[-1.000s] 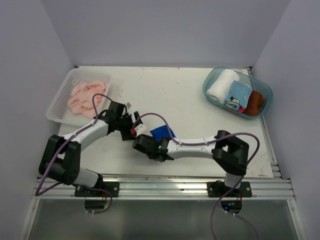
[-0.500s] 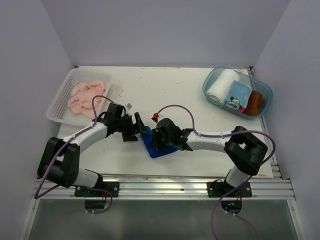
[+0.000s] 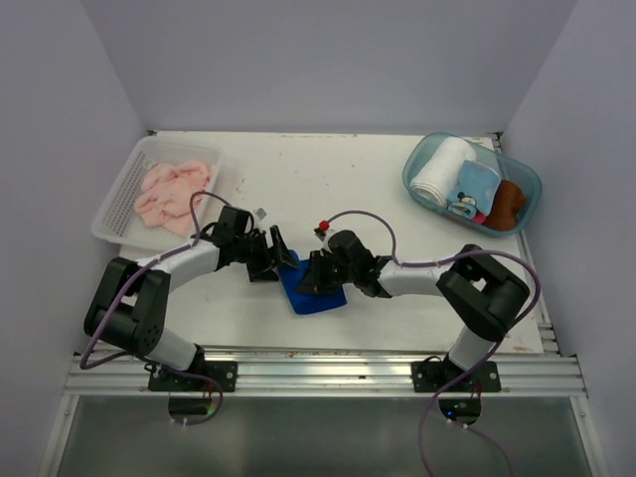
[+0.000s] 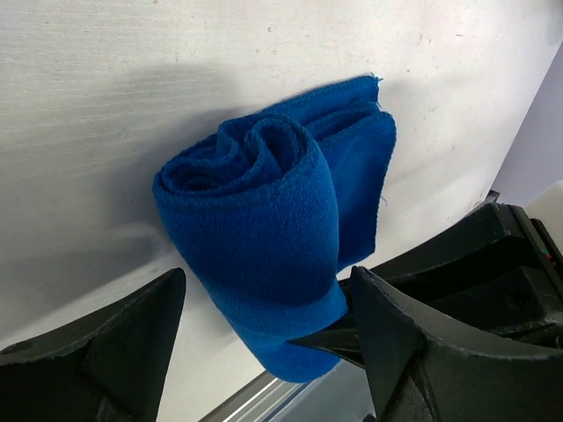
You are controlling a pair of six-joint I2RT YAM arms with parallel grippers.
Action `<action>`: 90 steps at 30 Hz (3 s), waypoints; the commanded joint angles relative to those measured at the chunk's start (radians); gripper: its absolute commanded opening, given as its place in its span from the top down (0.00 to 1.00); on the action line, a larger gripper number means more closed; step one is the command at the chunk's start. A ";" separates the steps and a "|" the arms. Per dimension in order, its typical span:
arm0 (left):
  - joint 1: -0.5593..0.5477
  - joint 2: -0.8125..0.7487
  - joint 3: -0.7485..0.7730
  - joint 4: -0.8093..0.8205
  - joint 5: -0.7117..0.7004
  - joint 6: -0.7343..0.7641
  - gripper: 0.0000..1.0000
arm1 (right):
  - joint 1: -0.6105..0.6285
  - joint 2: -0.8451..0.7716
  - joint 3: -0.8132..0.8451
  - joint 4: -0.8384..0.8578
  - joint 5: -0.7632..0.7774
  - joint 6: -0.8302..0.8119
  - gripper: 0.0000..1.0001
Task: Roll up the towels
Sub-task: Roll the towel
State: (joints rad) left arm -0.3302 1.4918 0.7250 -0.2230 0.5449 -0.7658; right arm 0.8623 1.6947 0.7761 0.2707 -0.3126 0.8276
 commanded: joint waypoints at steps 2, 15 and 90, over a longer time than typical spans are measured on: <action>-0.016 0.042 0.004 0.060 0.009 0.011 0.23 | -0.005 0.028 -0.015 0.078 -0.072 0.042 1.00; -0.041 0.067 0.044 0.004 -0.026 0.034 0.78 | -0.019 -0.177 0.098 -0.367 0.177 -0.160 0.32; -0.096 0.082 0.211 -0.099 -0.065 0.031 0.18 | -0.019 -0.119 -0.116 0.011 0.153 0.195 0.93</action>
State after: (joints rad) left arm -0.4232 1.5600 0.9504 -0.3843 0.4404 -0.7410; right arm 0.8654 1.5772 0.7177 0.1787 -0.0658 0.9638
